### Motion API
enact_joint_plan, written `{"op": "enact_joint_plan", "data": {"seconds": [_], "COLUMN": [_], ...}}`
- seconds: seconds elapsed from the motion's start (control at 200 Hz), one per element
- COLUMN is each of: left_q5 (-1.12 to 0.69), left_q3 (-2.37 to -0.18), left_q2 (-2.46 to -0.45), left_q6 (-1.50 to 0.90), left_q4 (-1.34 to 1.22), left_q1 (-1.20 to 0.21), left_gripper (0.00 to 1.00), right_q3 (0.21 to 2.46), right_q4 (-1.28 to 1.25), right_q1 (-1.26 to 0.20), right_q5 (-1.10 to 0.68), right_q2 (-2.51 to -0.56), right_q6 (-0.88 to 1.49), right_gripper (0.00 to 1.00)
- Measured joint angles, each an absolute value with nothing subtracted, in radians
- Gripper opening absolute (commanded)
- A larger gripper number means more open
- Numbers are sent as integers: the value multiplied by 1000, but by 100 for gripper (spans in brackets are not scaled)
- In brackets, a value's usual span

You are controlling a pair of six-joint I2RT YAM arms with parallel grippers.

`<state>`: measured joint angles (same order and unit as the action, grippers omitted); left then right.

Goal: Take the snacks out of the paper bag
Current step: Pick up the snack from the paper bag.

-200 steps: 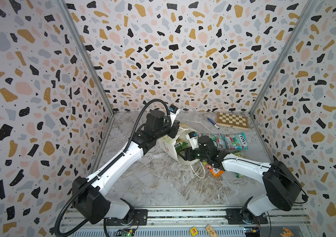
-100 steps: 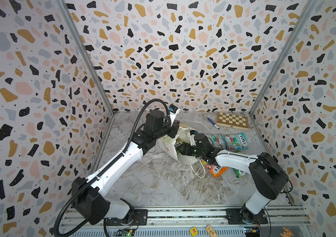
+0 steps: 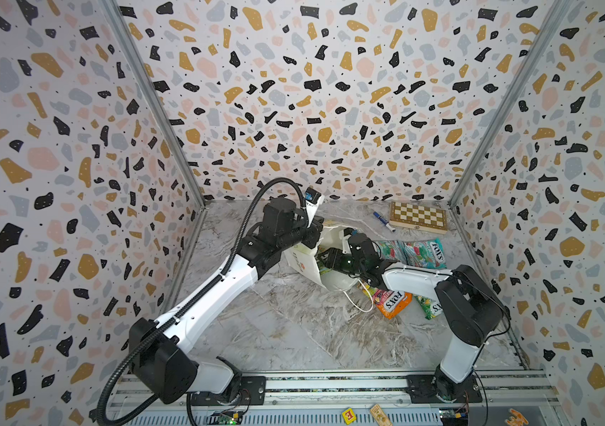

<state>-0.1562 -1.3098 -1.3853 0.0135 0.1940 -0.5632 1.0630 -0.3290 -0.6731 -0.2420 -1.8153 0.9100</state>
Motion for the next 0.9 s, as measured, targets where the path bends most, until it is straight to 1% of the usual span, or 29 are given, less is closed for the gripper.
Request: {"op": "enact_joint_plan", "data": {"seconds": [0.155, 0.26, 0.315, 0.431, 0.476, 0.536, 0.696, 0.901], "left_q5": [-155, -145, -137, -117, -110, -101, -69, -35], "left_q3": [-1310, -1310, -1310, -1310, -1310, -1310, -1310, -1310], "left_q2": [-1385, -1385, -1385, -1385, -1385, -1385, -1386, -1386], "left_q6": [14, 15, 16, 17, 19, 19, 23, 23], "left_q4": [194, 194, 195, 195, 196, 196, 202, 219], "left_q1": [-563, -563, -563, -563, -563, -563, -564, -564], "left_gripper": [0, 0, 0, 0, 0, 0, 0, 0], "right_q3": [1144, 1196, 1214, 1231, 1232, 1232, 1224, 1197], "right_q4": [-309, -300, -298, -287, -284, -280, -239, -162], "right_q1": [-672, -672, -672, -673, -673, -675, -678, -684], "right_q5": [-241, -242, -244, -253, -252, -253, -253, -242], "right_q2": [-1894, -1949, -1971, -1988, -1988, -1987, -1951, -1806], "right_q6": [912, 909, 904, 899, 889, 886, 860, 809], "right_gripper": [56, 45, 36, 12, 6, 0, 0, 0]}}
